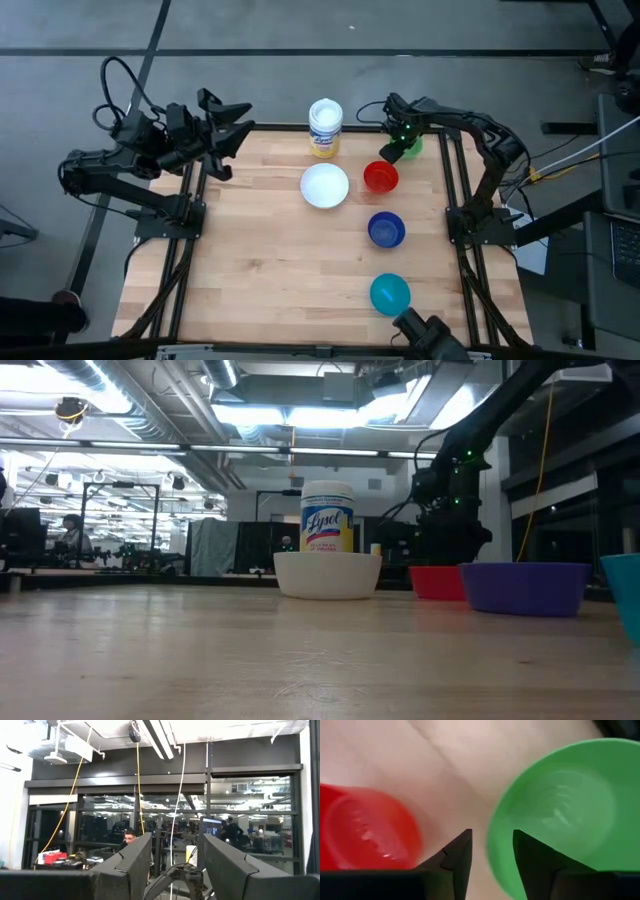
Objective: Nest bowls inside each other
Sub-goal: Stack the green bowl on the white bowl
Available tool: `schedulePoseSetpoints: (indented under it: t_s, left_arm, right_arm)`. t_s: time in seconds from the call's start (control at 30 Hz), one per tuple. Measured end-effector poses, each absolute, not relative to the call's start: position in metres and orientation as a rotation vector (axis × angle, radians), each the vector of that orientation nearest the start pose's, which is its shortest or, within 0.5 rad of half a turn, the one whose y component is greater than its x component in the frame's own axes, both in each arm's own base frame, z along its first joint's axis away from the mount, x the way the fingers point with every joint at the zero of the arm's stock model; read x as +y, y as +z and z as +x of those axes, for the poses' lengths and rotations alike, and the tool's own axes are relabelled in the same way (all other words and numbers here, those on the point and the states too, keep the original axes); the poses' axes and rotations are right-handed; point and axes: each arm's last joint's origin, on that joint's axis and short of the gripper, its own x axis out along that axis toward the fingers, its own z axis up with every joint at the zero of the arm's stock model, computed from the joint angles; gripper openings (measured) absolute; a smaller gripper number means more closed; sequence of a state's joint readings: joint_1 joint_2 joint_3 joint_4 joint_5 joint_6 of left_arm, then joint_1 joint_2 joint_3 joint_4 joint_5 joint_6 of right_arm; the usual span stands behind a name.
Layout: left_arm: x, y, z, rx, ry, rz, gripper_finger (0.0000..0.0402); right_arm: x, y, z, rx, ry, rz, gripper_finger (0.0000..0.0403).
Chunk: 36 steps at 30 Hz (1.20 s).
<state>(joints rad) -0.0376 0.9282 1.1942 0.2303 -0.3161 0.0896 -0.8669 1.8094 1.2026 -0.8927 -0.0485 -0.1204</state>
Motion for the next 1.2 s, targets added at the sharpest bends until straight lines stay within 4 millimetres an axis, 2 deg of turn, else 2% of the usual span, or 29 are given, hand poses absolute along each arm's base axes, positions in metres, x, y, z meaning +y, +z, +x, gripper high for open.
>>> schedulePoseSetpoints:
  t_s: [0.13,0.23,0.37,0.47,0.57,0.73,0.9,1.07,1.2]
  left_arm:
    - [0.003,0.483,0.166,-0.48,0.294,-0.002,0.0171]
    - [0.003,0.483,0.165,-0.482,0.294,-0.002,0.0171]
    - [0.003,0.483,0.164,-0.483,0.294,-0.002,0.0171]
    - [0.003,0.484,0.164,-0.485,0.296,-0.002,0.0171]
    - [0.003,0.483,0.164,-0.478,0.298,0.0,0.0171]
    - [0.003,0.479,0.166,-0.429,0.3,0.01,0.0171]
    - [0.004,0.477,0.167,-0.399,0.354,0.026,0.0171]
    - [0.006,0.477,0.165,-0.391,0.413,0.029,0.0171]
    - [0.006,0.476,0.165,-0.38,0.437,0.042,0.0171]
  right_arm:
    - [-0.249,0.166,0.211,1.461,-0.601,0.54,0.0092]
    - [-0.25,0.162,0.211,1.483,-0.58,0.53,0.0027]
    - [-0.249,0.164,0.21,1.5,-0.591,0.493,0.0009]
    - [-0.245,0.181,0.206,1.483,-0.602,0.445,0.0006]
    - [-0.235,0.215,0.204,1.419,-0.618,0.399,0.0004]
    - [-0.197,0.282,0.207,1.26,-0.547,0.344,0.0003]
    - [-0.144,0.331,0.222,1.107,-0.395,0.334,0.0002]
    - [-0.093,0.359,0.251,1.027,-0.243,0.329,0.0001]
    - [-0.062,0.361,0.291,1.042,-0.135,0.315,0.0001]
